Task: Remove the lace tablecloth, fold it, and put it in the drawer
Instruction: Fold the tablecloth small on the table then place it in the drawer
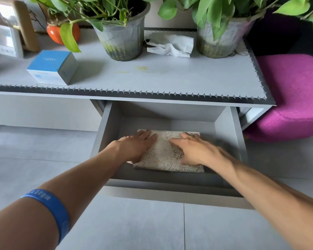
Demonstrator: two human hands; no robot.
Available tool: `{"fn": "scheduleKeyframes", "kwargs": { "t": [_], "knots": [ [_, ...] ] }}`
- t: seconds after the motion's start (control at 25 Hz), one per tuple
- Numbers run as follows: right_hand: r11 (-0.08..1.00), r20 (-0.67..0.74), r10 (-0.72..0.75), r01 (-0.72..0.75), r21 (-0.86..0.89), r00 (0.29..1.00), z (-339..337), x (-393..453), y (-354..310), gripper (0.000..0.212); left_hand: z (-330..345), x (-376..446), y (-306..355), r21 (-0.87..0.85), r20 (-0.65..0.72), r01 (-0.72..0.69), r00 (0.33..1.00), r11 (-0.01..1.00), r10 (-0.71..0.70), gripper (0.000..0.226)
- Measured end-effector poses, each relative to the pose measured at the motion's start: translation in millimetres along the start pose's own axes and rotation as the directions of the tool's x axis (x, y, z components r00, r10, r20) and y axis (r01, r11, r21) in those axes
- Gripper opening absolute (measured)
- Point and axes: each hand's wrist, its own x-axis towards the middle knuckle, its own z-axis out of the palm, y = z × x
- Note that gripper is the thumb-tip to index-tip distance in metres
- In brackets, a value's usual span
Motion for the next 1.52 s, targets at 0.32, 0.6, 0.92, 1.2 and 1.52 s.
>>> {"fn": "scheduleKeyframes", "kwargs": {
  "t": [0.32,0.6,0.92,1.2,1.52],
  "knots": [
    [0.998,0.022,0.056,-0.056,-0.028,0.998,-0.6,-6.4,11.6,0.085,-3.4,-14.0,1.2,0.043,0.017,0.005,1.000,0.999,-0.006,0.097],
    [0.779,-0.071,-0.456,0.437,0.449,0.887,-17.9,-111.9,-12.4,0.074,-37.3,-108.0,3.3,-0.182,-0.507,-0.325,0.840,0.928,0.195,0.042],
    [0.971,-0.727,-0.236,0.184,-0.152,0.645,30.4,-137.4,-13.2,0.047,-29.7,-144.6,25.2,-0.019,-0.803,-0.344,0.565,0.939,0.191,0.013],
    [0.970,-0.791,-0.235,0.085,-0.228,0.565,98.6,-119.9,-17.0,0.063,62.2,-124.3,41.6,0.474,-0.489,-0.174,0.763,0.863,0.422,0.075],
    [0.893,-0.708,-0.034,-0.297,-0.339,0.706,65.7,-55.7,27.5,0.099,24.9,-71.2,-22.6,0.578,-0.559,0.225,0.809,0.784,0.180,0.080]
  ]
}}
